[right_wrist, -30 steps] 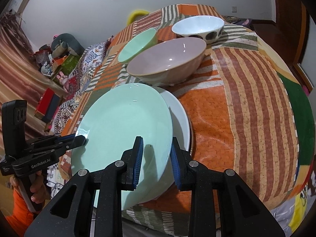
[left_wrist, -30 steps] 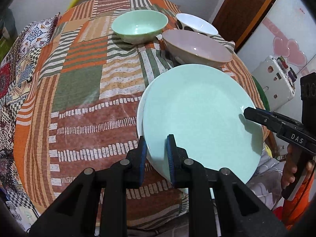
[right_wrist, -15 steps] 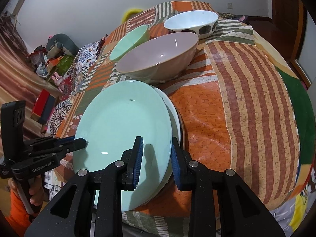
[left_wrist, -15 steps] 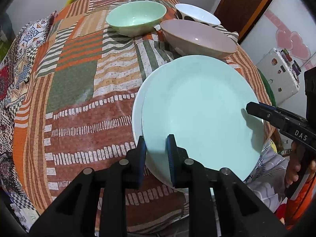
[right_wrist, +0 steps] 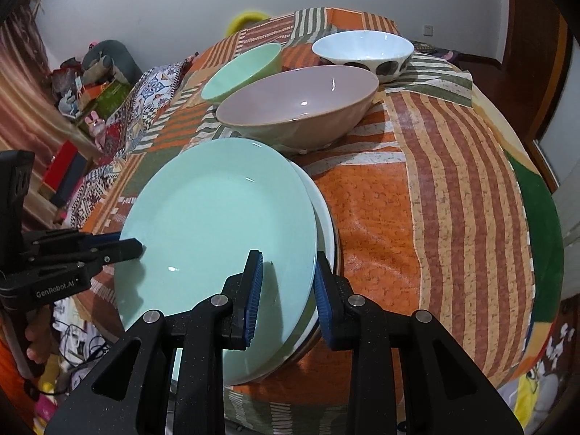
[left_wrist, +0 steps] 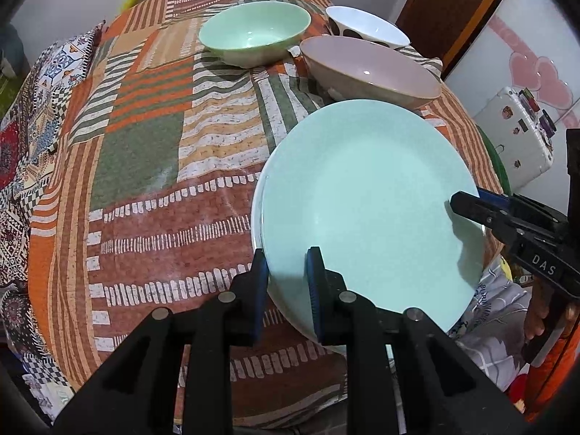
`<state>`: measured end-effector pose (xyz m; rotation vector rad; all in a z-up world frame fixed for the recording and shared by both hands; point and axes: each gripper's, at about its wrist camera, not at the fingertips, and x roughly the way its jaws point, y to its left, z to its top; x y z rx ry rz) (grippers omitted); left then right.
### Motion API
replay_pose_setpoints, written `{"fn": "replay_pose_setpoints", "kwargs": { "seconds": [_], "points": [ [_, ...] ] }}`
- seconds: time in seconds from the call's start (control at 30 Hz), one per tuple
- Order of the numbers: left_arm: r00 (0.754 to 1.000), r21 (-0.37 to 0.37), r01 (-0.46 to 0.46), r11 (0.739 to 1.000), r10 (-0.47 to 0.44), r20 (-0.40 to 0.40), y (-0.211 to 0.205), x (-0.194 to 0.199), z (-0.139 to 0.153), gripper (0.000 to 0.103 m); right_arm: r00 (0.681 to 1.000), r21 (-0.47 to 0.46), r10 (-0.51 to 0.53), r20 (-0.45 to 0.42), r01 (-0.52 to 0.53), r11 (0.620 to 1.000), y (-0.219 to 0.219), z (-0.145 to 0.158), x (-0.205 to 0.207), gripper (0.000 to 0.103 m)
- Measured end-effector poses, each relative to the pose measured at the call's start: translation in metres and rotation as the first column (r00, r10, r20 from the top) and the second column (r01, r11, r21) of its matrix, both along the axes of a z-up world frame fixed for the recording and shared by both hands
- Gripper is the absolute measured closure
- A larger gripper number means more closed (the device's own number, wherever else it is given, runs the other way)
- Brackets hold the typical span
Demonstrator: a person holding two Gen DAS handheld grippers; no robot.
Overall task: Organize plates and bowls
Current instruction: 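Lower the mint-green plate onto the white plate while the right tool steadies it, then grasp the rim of the pink bowl with the left tool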
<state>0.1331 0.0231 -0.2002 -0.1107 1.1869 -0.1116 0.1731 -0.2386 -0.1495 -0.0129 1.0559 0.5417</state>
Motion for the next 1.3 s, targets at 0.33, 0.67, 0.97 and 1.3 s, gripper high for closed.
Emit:
{"fn": "replay_pose_setpoints", "kwargs": {
  "seconds": [0.33, 0.67, 0.97, 1.3],
  "points": [
    [0.999, 0.004, 0.042, 0.999, -0.042, 0.002, -0.012, 0.002, -0.001, 0.083, 1.000, -0.024, 0.017, 0.002, -0.017, 1.000, 0.004, 0.001, -0.001, 0.078],
    [0.999, -0.003, 0.031, 1.000, -0.031, 0.038, -0.012, 0.002, 0.009, 0.083, 0.997, -0.040, -0.010, 0.080, 0.013, 0.999, -0.005, 0.018, -0.002, 0.077],
    [0.985, 0.041, 0.027, 0.999, -0.034, 0.169, -0.014, 0.003, 0.050, 0.082, 0.995, -0.006, -0.016, 0.094, 0.017, 1.000, -0.007, 0.027, 0.000, 0.076],
    [0.958, 0.027, 0.013, 1.000, -0.020, 0.285, -0.019, 0.023, 0.086, 0.048, 0.987, 0.053, -0.080, 0.141, 0.073, 0.996, -0.020, 0.047, 0.016, 0.049]
  ]
}}
